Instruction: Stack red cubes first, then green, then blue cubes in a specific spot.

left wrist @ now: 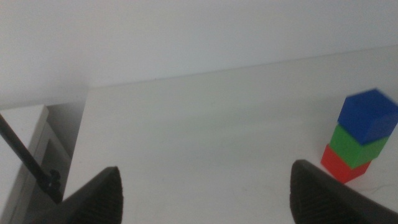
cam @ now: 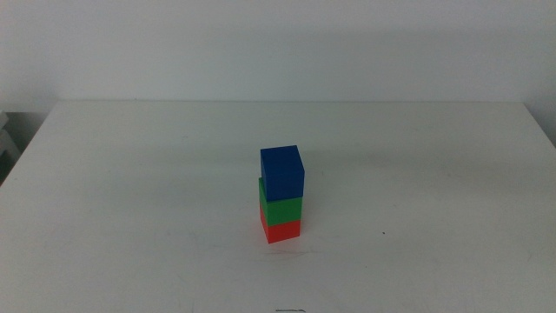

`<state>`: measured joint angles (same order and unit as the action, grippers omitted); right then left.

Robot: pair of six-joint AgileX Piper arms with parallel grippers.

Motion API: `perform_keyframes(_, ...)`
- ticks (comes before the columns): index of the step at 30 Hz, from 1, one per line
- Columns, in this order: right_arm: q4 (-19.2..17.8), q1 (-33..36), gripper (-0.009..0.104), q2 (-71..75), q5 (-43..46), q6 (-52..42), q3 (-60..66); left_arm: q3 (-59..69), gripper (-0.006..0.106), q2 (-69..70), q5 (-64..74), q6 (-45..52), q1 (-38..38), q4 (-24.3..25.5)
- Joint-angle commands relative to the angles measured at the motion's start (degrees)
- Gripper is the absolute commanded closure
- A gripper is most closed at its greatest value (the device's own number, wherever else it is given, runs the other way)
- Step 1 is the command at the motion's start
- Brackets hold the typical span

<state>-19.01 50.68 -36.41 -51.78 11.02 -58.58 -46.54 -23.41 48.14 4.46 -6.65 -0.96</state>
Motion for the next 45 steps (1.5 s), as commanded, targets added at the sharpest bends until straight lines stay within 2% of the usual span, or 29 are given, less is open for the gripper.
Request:
perform_keyframes(1,-1.15,-0.46,0.006,-0.46,10.2,-0.52,1.54,3.9,0.011,2.91,-7.77,-0.25,-0.1,-0.18)
perform_keyframes(4,2.1,-2.71,0.006,-0.46,18.44,-0.52,5.92,9.61,0.011,7.51,-10.71,-0.25,-0.1,-0.18)
perform_keyframes(6,5.66,-5.93,0.006,-0.46,24.27,-0.52,9.52,12.76,0.011,10.58,-12.98,-0.25,-0.1,-0.18)
perform_keyframes(11,16.73,-17.45,0.006,-0.04,36.16,-0.52,18.71,20.16,0.011,16.44,-21.82,-0.25,-0.1,-0.23)
perform_keyframes(13,18.66,-22.09,0.006,1.03,38.88,-0.52,22.08,22.4,0.011,17.81,-25.48,-0.25,-0.1,-0.23)
perform_keyframes(18,19.01,-33.68,0.006,6.39,44.94,-0.52,32.46,27.33,0.011,19.12,-35.7,-0.25,-0.1,-0.23)
perform_keyframes(23,19.01,-39.43,0.006,15.89,46.73,-0.52,43.14,31.69,0.011,19.12,-44.16,-0.25,-0.1,-0.23)
perform_keyframes(27,18.67,-40.34,0.006,23.99,46.73,-0.52,48.43,35.44,0.011,19.12,-46.21,-0.25,-0.1,-0.33)
perform_keyframes(33,18.11,-40.73,0.006,32.77,46.68,-0.52,53.85,40.65,0.011,19.12,-46.14,-0.25,-0.1,-3.75)
perform_keyframes(41,18.07,-40.73,0.006,35.58,44.96,-0.52,59.24,47.93,0.011,20.07,-53.08,-0.25,-0.1,-3.82)
perform_keyframes(45,18.08,-41.1,0.006,35.58,45.62,-0.52,59.24,48.04,0.011,21.63,-52.26,-0.25,-0.1,-3.82)
